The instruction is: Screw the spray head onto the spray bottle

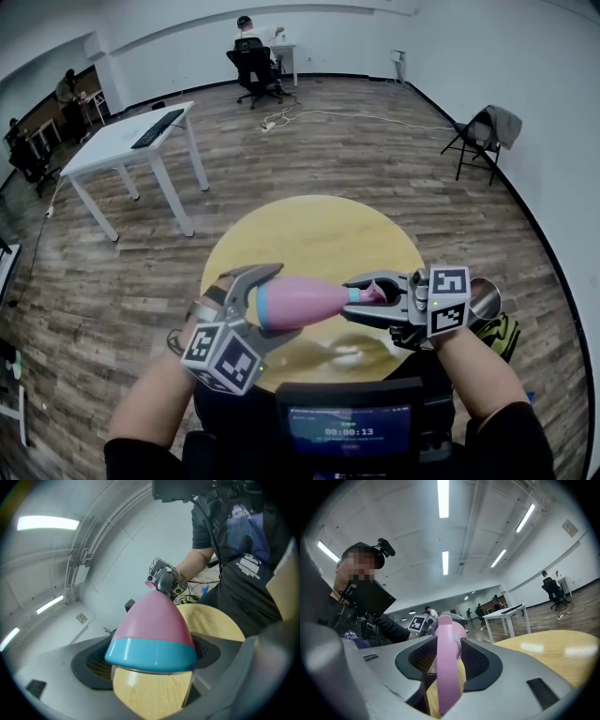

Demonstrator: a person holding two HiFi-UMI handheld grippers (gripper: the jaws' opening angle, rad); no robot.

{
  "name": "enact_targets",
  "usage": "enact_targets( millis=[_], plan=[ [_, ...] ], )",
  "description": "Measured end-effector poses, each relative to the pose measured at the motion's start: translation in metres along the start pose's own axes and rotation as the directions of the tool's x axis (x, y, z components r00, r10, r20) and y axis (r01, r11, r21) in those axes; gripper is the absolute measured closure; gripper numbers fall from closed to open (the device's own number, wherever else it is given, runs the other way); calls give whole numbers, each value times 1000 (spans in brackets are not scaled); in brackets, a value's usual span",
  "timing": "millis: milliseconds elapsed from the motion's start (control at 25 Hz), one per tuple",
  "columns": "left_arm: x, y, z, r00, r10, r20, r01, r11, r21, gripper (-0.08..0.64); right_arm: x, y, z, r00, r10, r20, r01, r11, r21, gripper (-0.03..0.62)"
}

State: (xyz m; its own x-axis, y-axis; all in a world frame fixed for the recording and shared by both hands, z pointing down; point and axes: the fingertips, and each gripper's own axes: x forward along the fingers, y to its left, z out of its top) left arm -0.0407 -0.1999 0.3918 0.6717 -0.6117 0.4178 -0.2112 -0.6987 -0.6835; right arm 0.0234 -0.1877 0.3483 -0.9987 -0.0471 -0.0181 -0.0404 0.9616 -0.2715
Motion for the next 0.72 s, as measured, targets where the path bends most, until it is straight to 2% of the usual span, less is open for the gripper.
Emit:
enact_targets(
  millis=[80, 160, 240, 320, 400, 480, 640, 680, 720],
  plan=[
    [-1, -8, -1, 995, -103, 14, 104, 988, -112, 66, 0, 8, 2, 1000, -4, -8, 4, 996, -92, 416],
    [-5, -17, -4, 978, -209, 27, 210, 955, -208, 66, 3, 19, 0, 999, -21, -48, 10, 975, -221, 422],
    [-6, -26, -9, 960, -282, 0, 273, 930, -247, 67, 8, 28, -6, 995, -42, -93, 8, 942, -335, 422],
    [-4, -35, -15, 939, -339, -49, 316, 912, -263, 69, 12, 33, -10, 993, -46, -106, 0, 915, -403, 422],
    [-2, -41, -18, 919, -386, -79, 353, 895, -272, 69, 12, 32, -17, 988, -77, -136, 11, 901, -433, 422],
    [-2, -46, -17, 900, -432, -61, 397, 869, -295, 71, 10, 31, -25, 983, -94, -159, 14, 896, -443, 422],
    [-8, -46, -7, 861, -504, 70, 489, 780, -391, 71, 11, 32, -20, 988, -82, -130, 17, 897, -441, 422],
    [-10, -44, -4, 855, -507, 108, 502, 758, -416, 71, 11, 31, -17, 990, -82, -112, 25, 900, -435, 420],
    [-12, -41, 0, 856, -498, 143, 506, 747, -431, 71, 10, 29, -16, 992, -80, -98, 31, 908, -418, 420]
  ],
)
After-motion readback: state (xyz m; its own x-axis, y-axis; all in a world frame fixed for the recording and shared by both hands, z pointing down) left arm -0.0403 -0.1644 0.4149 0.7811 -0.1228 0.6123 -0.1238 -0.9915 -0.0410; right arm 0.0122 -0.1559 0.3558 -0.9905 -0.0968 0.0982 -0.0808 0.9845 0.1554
